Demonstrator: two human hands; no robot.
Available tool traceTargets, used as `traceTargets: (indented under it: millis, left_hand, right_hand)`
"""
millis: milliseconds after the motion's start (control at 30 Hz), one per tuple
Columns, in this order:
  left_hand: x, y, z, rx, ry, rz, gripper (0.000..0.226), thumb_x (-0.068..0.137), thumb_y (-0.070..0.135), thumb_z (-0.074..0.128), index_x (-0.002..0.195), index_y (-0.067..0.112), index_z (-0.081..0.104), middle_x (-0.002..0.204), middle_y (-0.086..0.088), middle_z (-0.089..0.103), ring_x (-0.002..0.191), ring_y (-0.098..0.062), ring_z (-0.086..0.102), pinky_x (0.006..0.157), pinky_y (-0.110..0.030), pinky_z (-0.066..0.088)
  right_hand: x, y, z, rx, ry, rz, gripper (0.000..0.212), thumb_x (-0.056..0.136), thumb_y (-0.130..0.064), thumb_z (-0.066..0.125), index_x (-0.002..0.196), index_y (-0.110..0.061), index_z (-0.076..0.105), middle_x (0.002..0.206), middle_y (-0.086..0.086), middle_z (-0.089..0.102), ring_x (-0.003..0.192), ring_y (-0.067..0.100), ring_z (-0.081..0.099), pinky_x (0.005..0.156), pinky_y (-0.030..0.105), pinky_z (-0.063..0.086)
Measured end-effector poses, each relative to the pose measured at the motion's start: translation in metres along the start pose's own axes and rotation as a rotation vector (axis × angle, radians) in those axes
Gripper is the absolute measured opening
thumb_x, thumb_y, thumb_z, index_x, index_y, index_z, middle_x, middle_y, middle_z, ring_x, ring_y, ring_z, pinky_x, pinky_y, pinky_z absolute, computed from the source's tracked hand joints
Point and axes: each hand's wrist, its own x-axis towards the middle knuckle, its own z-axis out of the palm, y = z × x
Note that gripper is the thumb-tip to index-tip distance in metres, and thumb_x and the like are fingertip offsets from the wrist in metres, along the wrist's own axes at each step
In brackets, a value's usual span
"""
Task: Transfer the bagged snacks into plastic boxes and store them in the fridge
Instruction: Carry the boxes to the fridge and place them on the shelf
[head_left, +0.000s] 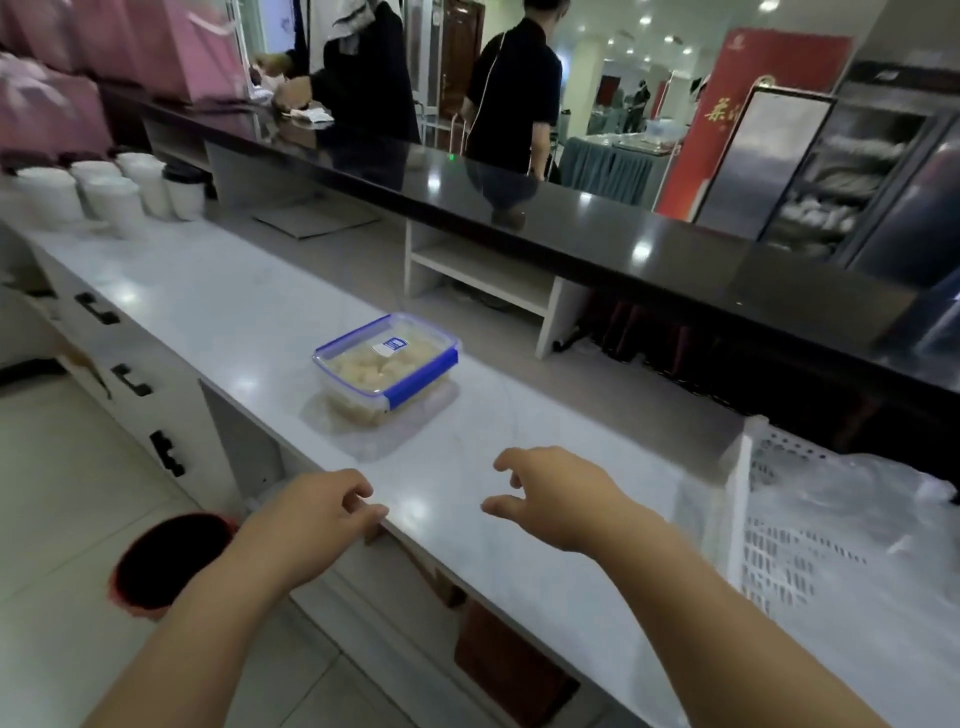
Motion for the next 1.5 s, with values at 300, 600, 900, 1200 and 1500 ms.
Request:
traceTargets:
  millis: [300,600,900,1200,1500]
  left_hand:
    - [0.139,-0.085,-0.066,-0.01,0.05,0.062,0.019,0.086,0.043,0.059,0.098,0.029,0.063,0.094,0.014,0.063,0.083,-0.007,0.059,0.076,-0.031,0.051]
    - [0.233,-0.114,-0.089,-0.058,-0.001,0.098,0.042,0.091,0.043,0.051,0.125,0.019,0.053,0.11,0.004,0.057,0.088,-0.013,0.058,0.077,-0.03,0.046]
    - [0.238,-0.085,-0.054,-0.218,-0.251,0.105,0.018,0.089,0.045,0.054,0.092,0.028,0.059,0.088,0.001,0.067,0.076,-0.021,0.066,0.073,-0.041,0.057]
    - [0.174,-0.002,-0.006,-0.305,-0.375,0.254,0.03,0.087,0.037,0.061,0.11,0.017,0.058,0.09,0.003,0.067,0.079,-0.013,0.065,0.067,-0.032,0.055]
    - [0.046,0.139,0.017,-0.445,-0.399,0.654,0.032,0.082,0.033,0.066,0.11,0.027,0.051,0.088,0.009,0.065,0.08,-0.01,0.065,0.068,-0.029,0.056]
  right_hand:
    - [0.144,-0.075,0.02,0.317,0.119,0.313,0.054,0.088,-0.057,0.05,0.128,-0.021,0.049,0.118,-0.002,0.063,0.103,0.02,0.06,0.08,0.033,0.049]
    - [0.226,-0.103,0.044,1.132,0.306,0.542,0.038,0.086,-0.034,0.066,0.114,-0.017,0.046,0.112,0.003,0.061,0.093,0.026,0.064,0.075,0.044,0.059]
    - [0.188,-0.076,0.054,1.062,0.309,0.579,0.03,0.092,-0.036,0.058,0.119,-0.024,0.054,0.109,-0.005,0.064,0.095,0.017,0.064,0.081,0.036,0.058]
    - [0.067,-0.03,0.057,1.028,0.47,0.644,0.025,0.093,-0.032,0.056,0.118,-0.027,0.054,0.099,-0.012,0.062,0.088,0.009,0.063,0.067,0.021,0.055]
    - [-0.137,0.012,0.029,0.883,0.883,0.634,0.035,0.092,-0.027,0.059,0.122,-0.04,0.051,0.101,-0.016,0.068,0.086,0.006,0.067,0.076,0.026,0.056]
